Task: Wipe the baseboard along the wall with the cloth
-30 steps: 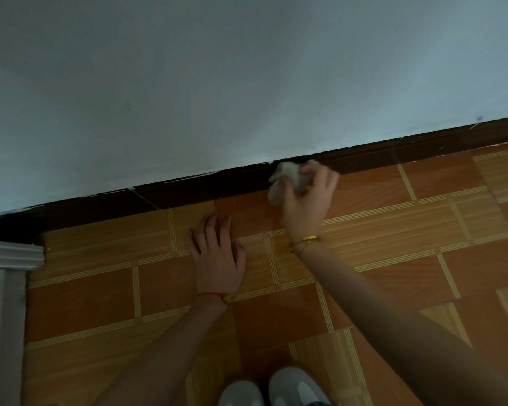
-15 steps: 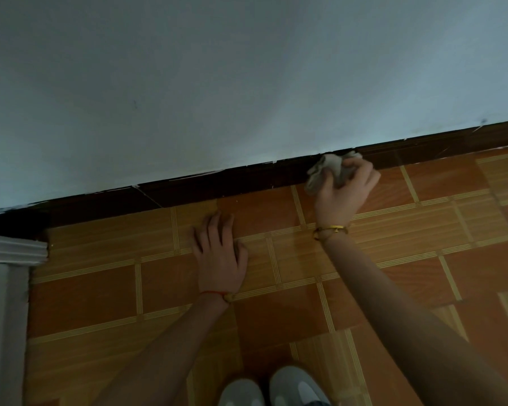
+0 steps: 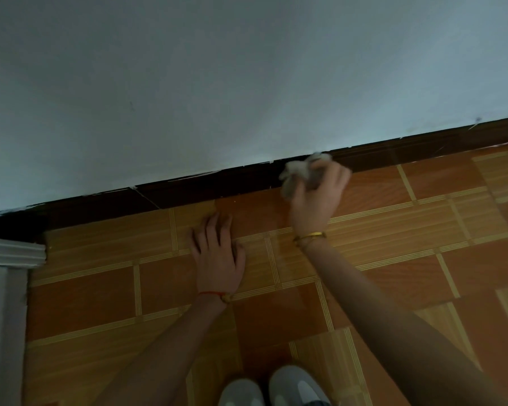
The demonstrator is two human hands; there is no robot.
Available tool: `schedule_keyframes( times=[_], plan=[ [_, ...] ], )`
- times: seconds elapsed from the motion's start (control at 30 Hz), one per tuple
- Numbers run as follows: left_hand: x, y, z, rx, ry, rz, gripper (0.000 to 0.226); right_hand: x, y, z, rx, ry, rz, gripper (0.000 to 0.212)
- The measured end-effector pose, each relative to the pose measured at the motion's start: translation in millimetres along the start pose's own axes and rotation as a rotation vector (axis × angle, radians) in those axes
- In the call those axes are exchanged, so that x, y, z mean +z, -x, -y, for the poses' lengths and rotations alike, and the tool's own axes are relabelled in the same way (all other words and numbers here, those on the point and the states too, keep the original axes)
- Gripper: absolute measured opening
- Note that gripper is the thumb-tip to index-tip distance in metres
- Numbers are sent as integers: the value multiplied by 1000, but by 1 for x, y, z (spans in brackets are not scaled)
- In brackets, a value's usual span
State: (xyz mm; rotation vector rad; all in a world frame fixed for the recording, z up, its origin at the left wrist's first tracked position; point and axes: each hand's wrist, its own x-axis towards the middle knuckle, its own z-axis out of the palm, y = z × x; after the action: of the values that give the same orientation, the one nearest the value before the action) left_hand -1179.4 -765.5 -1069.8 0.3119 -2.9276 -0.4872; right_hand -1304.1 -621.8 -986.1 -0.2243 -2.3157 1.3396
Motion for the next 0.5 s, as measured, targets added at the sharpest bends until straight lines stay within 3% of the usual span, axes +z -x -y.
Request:
schedule_keyframes(
  times=[0.13, 0.23, 0.37, 0.5],
  plan=[
    [0, 0, 0, 0, 9, 19, 52, -10, -14, -6, -28, 34, -64, 27],
    [1, 0, 0, -2, -4, 9, 52, 2, 7, 4, -25, 52, 56, 30],
    [2, 0, 1, 2, -25, 4, 53, 28, 45, 15, -278, 66, 348, 29],
    [2, 1, 2, 9, -17, -9, 53, 28, 44, 11, -298, 36, 393, 26]
  ],
)
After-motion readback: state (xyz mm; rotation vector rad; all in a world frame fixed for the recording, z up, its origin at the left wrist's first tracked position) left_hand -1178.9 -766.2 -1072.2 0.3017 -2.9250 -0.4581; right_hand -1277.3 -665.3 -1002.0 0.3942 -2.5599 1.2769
